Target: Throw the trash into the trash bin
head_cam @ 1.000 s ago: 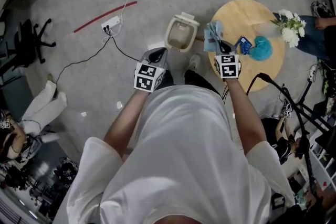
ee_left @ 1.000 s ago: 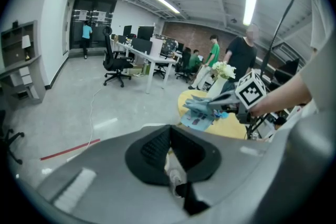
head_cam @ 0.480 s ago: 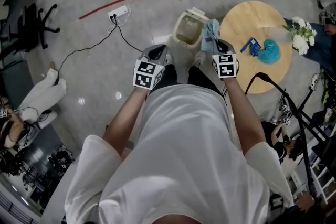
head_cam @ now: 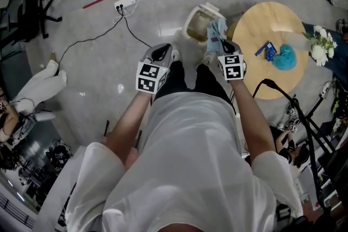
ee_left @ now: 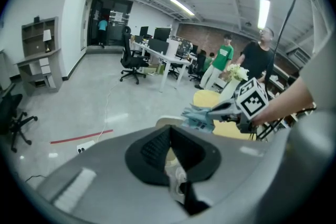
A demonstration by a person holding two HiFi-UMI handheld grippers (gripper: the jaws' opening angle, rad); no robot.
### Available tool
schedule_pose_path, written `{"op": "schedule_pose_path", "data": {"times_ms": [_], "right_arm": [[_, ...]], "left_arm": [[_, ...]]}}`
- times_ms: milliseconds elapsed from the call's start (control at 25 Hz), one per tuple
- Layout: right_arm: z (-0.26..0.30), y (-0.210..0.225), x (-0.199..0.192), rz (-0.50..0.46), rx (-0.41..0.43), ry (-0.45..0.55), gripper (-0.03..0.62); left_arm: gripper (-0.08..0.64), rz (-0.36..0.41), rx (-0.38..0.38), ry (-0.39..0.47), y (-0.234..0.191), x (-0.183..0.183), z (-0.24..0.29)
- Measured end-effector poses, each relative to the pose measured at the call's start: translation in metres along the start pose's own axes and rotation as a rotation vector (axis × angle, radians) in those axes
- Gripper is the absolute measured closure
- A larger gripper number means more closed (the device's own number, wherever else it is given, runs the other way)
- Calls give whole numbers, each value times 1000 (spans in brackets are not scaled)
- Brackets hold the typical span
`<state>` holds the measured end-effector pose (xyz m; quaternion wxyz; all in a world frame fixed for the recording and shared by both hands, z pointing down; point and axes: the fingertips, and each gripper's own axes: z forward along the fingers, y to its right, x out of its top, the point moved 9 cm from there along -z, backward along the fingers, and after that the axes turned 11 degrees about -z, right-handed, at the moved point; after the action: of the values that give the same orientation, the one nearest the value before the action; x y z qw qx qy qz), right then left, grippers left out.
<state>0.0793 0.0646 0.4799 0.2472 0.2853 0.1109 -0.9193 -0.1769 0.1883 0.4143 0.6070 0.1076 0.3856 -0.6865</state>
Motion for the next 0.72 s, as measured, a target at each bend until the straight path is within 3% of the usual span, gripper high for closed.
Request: {"op": "schedule_pose_path", "data": {"times_ms": [720], "right_arm": [[79,1,-26,-4,47,-46,588]], "left_arm": [[555,-28,68,-35,-41,-34,29]]}}
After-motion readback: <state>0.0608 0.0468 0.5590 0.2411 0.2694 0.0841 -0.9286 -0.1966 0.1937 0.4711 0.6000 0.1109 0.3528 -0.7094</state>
